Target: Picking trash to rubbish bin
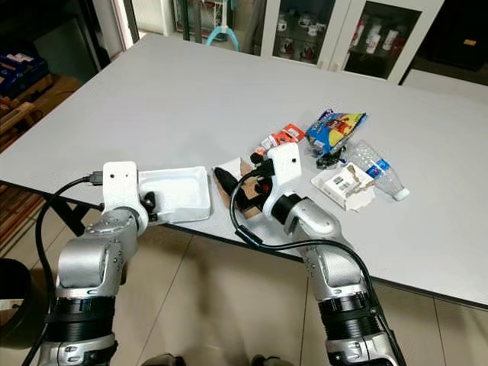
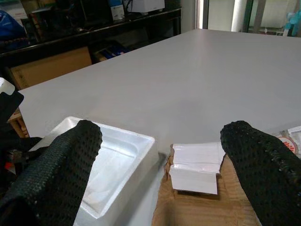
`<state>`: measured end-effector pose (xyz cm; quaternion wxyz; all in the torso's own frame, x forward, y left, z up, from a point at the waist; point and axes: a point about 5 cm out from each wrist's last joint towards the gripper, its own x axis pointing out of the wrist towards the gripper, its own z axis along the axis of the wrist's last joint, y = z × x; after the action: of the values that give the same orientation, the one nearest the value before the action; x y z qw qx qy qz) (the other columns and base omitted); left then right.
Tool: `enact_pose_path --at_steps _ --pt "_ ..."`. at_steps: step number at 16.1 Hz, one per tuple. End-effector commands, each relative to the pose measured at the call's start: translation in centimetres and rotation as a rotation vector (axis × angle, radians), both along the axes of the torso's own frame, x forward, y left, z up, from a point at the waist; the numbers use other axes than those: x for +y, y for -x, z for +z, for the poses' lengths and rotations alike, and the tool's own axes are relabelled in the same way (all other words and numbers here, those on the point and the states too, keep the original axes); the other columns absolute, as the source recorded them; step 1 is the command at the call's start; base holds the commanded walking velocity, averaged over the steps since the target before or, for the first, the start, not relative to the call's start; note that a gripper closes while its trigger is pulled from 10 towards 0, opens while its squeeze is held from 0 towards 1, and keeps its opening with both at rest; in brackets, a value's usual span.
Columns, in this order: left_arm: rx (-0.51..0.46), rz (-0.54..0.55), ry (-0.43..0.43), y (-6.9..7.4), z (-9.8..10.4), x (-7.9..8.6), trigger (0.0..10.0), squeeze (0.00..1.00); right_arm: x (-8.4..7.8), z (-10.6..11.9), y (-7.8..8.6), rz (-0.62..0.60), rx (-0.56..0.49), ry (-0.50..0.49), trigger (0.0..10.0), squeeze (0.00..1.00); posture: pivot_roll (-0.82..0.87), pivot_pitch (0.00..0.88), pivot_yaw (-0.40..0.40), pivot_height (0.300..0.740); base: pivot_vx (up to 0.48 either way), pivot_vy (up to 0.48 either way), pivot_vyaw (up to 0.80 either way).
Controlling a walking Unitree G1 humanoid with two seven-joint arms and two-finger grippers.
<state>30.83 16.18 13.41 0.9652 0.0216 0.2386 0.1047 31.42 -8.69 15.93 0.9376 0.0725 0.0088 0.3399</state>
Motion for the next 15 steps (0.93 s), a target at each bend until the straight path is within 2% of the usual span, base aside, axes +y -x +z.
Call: enact_pose_path --at_steps 1,14,15 --pt "-0.015 0.004 -0.002 -0.18 0.31 -0.27 0.0 0.00 0.04 0.48 -0.06 0.015 -0.010 -0.002 10.0 0.00 -0.03 0.070 -0.095 0.740 0.000 0.000 0.00" --pt "-0.050 0.010 -0.013 -0.53 0.84 -0.10 0.0 0.00 0.17 0.50 -0.12 0.018 -0.010 -0.005 10.0 0.00 -0.03 0.065 -0.095 0.740 0.000 0.000 0.00" --pt "-0.077 0.019 -0.009 -0.64 1.10 -0.03 0.0 0.00 0.17 0.51 -0.12 0.017 -0.011 -0.005 10.0 0.00 -0.03 0.064 -0.095 0.740 0.000 0.000 0.00"
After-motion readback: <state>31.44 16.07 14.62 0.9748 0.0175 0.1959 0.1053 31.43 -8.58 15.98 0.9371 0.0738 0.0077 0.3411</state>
